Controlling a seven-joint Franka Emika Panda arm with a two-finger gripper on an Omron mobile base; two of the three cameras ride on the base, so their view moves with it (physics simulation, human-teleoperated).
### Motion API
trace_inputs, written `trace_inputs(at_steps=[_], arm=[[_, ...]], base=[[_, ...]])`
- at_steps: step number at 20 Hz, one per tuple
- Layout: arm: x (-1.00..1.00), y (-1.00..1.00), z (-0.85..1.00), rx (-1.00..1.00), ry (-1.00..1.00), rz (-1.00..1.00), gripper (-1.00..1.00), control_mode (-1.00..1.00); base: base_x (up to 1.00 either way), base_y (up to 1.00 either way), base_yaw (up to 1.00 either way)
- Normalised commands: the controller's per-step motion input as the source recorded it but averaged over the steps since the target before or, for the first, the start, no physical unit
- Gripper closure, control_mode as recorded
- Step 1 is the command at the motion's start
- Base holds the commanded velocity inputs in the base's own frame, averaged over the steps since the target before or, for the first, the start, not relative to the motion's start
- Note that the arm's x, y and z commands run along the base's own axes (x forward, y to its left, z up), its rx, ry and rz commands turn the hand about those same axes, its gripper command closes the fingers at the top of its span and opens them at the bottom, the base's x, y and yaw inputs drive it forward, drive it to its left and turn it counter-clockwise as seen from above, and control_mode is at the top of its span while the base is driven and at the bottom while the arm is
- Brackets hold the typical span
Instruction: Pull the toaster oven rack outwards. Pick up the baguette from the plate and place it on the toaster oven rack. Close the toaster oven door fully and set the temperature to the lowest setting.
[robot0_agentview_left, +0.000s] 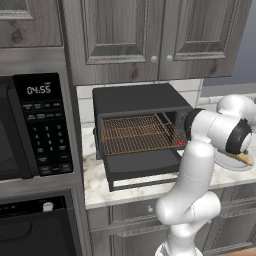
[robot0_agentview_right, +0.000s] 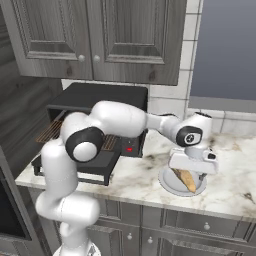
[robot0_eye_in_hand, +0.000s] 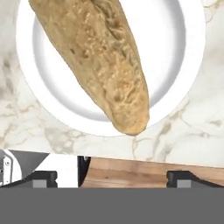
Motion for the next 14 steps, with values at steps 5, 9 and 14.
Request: trace_inputs(at_steps=[5,9,14], arm=[[0.35,0.0,-0.09,0.08,-0.14,0.02,-1.0,-1.0],[0.15,0.0,-0.17,-0.01,-0.05,0.03,-1.0,-1.0],[0.0,0.08,-0.47,-0.09,0.0,0.03,-1.0,-1.0]], base=[[0.0,0.0,0.0],[0.0,0.0,0.0],[0.0,0.0,0.0]])
